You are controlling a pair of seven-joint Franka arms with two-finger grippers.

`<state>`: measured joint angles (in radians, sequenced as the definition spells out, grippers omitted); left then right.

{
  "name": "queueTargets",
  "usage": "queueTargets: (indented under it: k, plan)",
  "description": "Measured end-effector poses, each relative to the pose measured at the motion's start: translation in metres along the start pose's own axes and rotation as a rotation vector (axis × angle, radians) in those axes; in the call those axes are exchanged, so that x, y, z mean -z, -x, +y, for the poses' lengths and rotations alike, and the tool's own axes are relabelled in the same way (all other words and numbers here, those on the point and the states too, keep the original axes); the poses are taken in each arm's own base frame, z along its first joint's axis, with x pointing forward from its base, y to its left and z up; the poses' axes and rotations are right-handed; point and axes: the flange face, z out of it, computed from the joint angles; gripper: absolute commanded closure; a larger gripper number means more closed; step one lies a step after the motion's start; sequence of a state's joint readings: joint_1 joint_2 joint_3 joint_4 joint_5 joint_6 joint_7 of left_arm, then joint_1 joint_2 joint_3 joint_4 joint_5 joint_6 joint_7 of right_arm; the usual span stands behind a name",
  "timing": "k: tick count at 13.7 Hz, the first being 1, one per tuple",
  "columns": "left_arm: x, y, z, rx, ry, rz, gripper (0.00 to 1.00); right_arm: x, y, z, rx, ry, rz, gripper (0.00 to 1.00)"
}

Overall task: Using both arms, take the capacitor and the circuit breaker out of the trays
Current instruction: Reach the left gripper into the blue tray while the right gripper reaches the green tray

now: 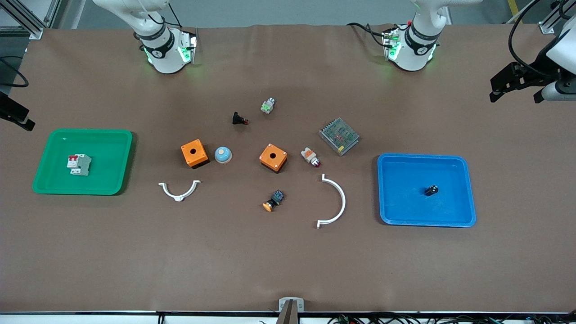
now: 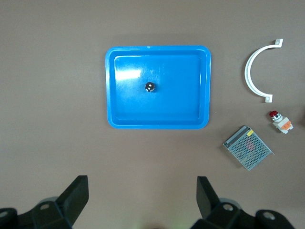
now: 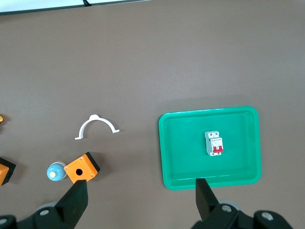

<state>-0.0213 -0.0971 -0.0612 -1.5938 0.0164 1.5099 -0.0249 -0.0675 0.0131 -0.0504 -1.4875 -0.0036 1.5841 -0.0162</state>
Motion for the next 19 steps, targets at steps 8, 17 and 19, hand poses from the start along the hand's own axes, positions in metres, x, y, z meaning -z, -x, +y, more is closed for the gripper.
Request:
queueTargets:
  k: [8,17,19]
  plan:
    - [-0.038,-0.029,-0.002,0.002,0.003,-0.051,0.0,-0.002,-0.001,0.0,0.0,0.0,-0.003,0.0]
    - [-0.291,-0.085,-0.013,0.002,-0.006,0.004,0.05,-0.055,-0.021,0.012,-0.021,0.01,-0.102,0.0]
    - [-0.335,-0.081,-0.01,-0.002,0.0,0.035,0.11,-0.082,-0.025,0.046,-0.052,0.038,-0.156,0.0]
